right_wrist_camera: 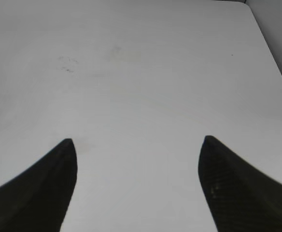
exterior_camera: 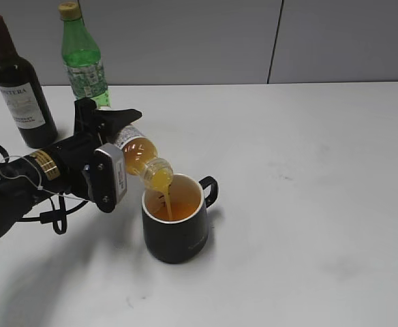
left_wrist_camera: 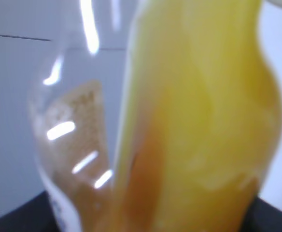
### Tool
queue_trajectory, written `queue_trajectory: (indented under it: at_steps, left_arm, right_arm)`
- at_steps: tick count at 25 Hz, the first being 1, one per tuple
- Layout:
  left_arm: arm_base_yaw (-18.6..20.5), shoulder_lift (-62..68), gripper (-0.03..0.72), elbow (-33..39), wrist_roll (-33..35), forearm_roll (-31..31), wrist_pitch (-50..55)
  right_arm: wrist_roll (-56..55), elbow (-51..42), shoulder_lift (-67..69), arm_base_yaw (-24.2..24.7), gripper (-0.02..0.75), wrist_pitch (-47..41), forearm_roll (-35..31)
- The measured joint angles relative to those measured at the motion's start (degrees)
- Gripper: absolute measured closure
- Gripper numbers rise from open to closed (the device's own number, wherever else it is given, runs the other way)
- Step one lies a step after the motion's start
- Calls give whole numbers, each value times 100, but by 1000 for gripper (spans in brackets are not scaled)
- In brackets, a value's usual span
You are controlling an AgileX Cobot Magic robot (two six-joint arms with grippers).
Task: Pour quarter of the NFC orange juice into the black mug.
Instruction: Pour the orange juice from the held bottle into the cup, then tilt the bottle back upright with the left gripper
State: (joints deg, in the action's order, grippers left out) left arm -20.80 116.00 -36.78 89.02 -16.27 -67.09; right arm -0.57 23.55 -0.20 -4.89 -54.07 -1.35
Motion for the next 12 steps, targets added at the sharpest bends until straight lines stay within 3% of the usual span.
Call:
queue_trajectory:
  at_steps: [12]
  left_arm:
    - [0, 0, 219, 0, 51, 0, -5]
  right_arm:
    - [0, 0, 0, 0, 143, 0, 0]
